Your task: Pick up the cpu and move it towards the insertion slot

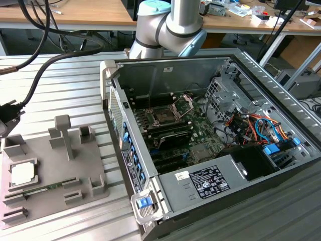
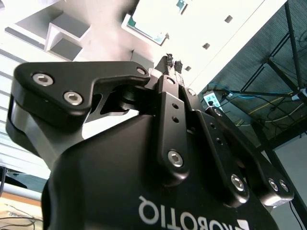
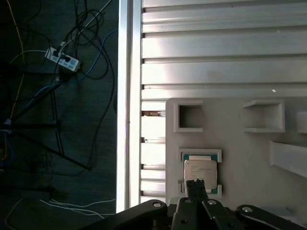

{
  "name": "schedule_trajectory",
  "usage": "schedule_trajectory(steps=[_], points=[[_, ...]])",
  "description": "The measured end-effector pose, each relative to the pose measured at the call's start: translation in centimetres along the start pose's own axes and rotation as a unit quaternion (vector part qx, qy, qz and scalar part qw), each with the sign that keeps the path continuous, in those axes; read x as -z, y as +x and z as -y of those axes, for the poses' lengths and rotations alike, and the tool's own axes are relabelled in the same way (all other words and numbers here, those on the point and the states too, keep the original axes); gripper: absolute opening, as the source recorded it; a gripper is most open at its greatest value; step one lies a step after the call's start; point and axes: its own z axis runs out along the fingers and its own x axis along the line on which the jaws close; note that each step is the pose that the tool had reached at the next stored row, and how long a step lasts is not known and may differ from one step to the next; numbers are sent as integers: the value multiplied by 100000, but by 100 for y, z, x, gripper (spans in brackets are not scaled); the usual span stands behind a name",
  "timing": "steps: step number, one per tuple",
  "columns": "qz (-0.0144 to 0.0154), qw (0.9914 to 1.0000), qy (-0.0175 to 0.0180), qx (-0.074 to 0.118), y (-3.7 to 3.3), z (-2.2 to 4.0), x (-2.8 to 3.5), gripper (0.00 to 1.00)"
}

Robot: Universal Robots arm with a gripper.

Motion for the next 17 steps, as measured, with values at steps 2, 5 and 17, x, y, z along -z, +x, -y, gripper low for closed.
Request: schedule_trajectory(steps=[2, 5, 17], points=[[-2, 100000, 2, -1, -16, 0, -1, 11], [1, 100000, 1, 0, -35, 1, -3, 11], [0, 100000, 3, 0, -102, 2, -9, 11]])
